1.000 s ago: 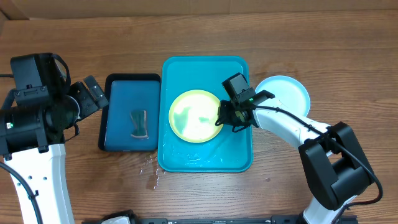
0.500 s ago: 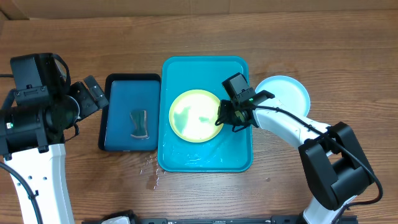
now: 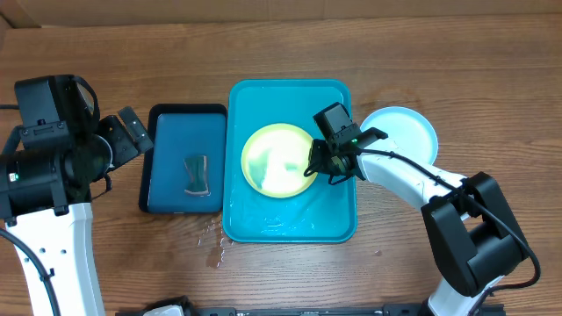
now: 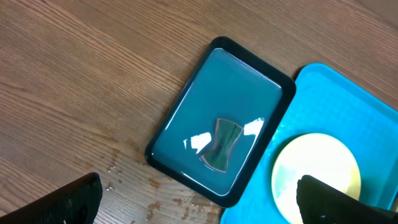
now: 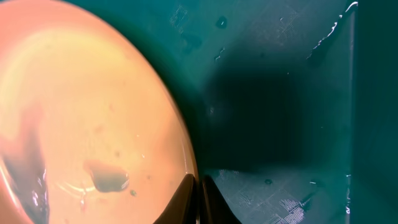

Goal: Clean dirty plates on tray and stack at the side

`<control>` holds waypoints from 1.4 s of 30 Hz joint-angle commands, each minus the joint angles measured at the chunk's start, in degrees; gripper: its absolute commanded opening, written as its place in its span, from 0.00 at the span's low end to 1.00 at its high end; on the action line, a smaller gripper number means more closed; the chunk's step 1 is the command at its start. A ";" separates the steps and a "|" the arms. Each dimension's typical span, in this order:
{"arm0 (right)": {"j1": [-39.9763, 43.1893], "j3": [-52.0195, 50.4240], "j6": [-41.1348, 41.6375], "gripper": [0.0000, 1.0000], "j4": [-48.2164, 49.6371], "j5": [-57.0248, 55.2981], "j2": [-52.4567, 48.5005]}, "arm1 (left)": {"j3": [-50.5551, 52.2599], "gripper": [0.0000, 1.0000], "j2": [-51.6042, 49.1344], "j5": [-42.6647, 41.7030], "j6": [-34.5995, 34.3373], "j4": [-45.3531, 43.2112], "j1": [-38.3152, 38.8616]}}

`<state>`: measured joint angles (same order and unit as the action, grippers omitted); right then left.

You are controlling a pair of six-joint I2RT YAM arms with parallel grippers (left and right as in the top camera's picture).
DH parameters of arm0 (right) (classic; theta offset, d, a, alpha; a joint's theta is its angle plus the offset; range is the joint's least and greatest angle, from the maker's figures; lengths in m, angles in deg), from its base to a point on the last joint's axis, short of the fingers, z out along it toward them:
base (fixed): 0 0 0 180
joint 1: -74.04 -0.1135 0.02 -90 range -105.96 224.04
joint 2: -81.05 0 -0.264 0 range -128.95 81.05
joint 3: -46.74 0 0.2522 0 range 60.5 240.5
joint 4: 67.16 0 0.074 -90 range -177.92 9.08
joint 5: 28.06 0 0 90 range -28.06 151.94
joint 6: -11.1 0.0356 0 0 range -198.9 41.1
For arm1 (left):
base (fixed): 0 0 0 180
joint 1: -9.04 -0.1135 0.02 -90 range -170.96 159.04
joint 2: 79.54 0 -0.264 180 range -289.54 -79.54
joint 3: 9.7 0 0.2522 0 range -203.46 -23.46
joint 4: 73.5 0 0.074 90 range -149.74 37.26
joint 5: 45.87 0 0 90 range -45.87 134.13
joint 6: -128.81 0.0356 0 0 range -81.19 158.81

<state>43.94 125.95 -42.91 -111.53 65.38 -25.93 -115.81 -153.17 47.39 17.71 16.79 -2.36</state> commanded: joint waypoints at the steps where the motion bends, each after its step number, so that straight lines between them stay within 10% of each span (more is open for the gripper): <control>1: -0.15 -0.50 1.40 0.04 0.39 -1.18 0.46 | -0.33 1.00 -0.24 0.09 -1.20 -0.07 -0.22; 21: 3.58 21.18 -0.37 0.04 -17.29 1.14 0.48 | -0.33 1.00 -0.24 0.09 -1.20 -0.09 -0.22; 42: -16.76 21.99 0.24 0.04 4.20 -18.47 0.46 | -0.33 1.00 -0.24 0.09 -1.20 -0.09 -0.22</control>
<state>29.31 146.58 -42.87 -108.85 53.84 -25.95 -115.81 -153.17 47.39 17.71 16.79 -2.36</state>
